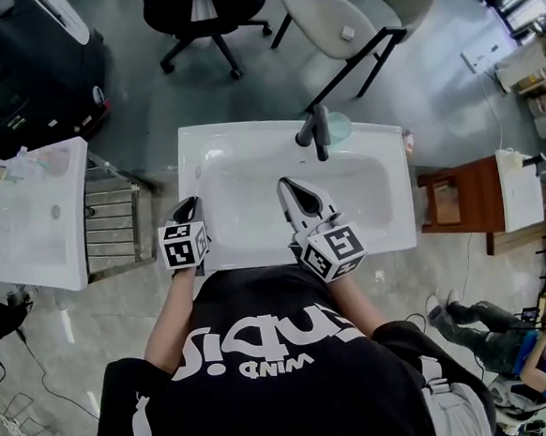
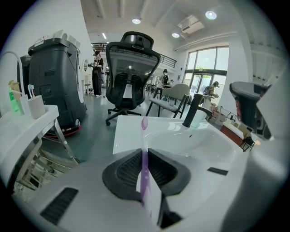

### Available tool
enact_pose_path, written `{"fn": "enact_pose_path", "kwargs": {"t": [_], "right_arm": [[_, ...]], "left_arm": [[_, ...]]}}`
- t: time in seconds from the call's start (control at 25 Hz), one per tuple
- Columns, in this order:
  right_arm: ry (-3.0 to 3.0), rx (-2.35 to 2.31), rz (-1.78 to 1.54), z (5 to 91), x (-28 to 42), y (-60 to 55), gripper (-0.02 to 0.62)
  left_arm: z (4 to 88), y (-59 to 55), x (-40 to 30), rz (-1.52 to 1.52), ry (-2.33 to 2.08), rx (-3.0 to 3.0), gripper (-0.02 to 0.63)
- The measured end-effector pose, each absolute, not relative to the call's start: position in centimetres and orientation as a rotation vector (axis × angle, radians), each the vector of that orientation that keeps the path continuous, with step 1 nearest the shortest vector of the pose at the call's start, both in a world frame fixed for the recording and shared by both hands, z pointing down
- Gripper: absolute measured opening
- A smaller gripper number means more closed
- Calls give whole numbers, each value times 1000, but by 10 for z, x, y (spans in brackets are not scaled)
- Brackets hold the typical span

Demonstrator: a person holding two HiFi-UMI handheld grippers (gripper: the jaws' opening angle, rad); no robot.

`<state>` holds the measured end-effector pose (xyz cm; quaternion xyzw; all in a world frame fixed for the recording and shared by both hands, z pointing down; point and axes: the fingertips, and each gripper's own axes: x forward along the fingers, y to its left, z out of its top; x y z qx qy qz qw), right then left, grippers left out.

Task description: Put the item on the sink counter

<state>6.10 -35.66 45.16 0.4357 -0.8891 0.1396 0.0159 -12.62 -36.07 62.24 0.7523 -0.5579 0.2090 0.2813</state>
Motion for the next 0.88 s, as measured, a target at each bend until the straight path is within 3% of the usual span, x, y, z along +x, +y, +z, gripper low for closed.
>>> {"fn": "enact_pose_path", "kwargs": {"t": [0.88], "right_arm": [[-2741,1366,453,458,69,-354,20]], "left_arm": [[665,-362,-129,674,-1465,1910,55]]}}
